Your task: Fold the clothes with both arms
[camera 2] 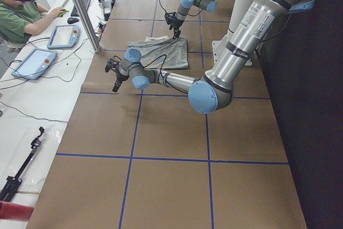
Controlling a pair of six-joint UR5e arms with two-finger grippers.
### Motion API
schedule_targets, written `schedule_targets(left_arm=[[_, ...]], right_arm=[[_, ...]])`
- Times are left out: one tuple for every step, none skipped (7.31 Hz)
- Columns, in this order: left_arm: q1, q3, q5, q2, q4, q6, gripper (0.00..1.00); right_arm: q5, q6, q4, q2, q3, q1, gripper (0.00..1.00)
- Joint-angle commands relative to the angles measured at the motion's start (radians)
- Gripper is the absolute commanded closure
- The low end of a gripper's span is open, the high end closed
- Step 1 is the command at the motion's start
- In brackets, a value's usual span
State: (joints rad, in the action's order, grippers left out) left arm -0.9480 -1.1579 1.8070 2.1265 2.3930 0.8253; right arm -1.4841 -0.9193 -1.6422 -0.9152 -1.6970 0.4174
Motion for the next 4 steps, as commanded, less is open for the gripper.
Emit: schedule_targets(left_arm=[[0.000,0.000,0.000,0.001,0.000,0.000,0.00],[0.000,0.000,0.000,0.001,0.000,0.000,0.00],[0.000,0.000,0.000,0.000,0.000,0.000,0.00],[0.000,0.000,0.000,0.001,0.000,0.000,0.00]], right_arm=[[-0.030,0.017,0.005,0.137,0.184,0.052,0.21],[-0.042,0.031,0.005,0.138,0.198,0.057,0.46],[-0.047,0.039,0.005,0.139,0.209,0.058,0.65],[-0.050,0.040,0.005,0.141,0.227,0.058,0.69]])
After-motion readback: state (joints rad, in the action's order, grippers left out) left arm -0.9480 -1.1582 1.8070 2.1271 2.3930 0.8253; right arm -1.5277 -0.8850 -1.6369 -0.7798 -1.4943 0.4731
